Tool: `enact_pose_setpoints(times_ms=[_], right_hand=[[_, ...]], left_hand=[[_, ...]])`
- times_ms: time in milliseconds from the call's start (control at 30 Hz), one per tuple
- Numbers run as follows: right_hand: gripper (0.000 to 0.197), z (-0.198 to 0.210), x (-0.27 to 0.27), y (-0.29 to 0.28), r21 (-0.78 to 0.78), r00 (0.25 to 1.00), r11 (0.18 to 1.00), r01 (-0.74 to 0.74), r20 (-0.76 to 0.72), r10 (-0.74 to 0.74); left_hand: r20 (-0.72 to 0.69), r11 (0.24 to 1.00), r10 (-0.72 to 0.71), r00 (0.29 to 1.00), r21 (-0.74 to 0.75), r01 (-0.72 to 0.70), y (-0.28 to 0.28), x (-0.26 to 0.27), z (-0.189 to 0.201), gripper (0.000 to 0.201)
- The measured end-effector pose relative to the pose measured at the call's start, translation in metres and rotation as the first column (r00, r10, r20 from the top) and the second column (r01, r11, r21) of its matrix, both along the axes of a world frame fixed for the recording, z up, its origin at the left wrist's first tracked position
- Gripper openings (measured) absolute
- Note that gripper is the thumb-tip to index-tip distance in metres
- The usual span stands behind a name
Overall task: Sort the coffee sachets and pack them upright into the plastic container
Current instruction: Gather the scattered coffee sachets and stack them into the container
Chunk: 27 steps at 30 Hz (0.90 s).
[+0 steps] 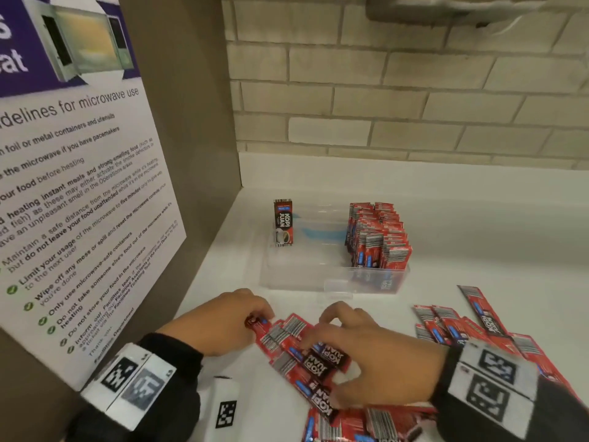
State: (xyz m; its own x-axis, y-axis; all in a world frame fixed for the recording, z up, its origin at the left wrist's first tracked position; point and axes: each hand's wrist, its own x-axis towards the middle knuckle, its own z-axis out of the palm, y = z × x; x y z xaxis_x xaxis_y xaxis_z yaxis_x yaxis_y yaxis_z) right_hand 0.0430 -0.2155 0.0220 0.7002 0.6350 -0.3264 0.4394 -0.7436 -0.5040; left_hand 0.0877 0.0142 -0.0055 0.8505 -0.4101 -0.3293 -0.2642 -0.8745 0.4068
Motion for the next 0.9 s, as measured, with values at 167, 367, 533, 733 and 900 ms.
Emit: enact_pose_setpoints(times_ms=[167, 367, 533, 733, 900], right_hand=[[0.056, -0.006, -0.012, 0.001, -0.116, 0.972, 0.966, -0.229, 0.022, 0.233], [0.044, -0.022, 0.011, 0.012, -0.174, 0.972, 0.971, -0.165, 0.136, 0.19], [0.071, -0.031, 0.02, 0.007, -0.173, 0.97, 0.984, 0.049, 0.242, -0.006], [0.07, -0.035, 0.02, 0.003, -0.215, 0.962, 0.966, 0.141, 0.259, -0.083], [0.053, -0.032, 0.023, 0.008, -0.138, 0.983, 0.99, 0.03, 0.183, -0.004]], left_hand=[[0.033, 0.997, -0.016, 0.999, 0.07, 0.013, 0.002, -0.006, -0.006, 0.046], [0.067, 0.997, 0.004, 0.998, 0.071, -0.009, 0.004, -0.003, -0.007, 0.03], [0.058, 0.99, 0.002, 0.998, 0.14, -0.01, 0.005, -0.004, -0.002, 0.026], [0.103, 0.991, 0.006, 0.995, 0.133, -0.02, 0.009, -0.01, 0.013, 0.005], [-0.031, 0.993, -0.112, 0.993, -0.028, 0.111, -0.012, -0.031, 0.028, 0.004]])
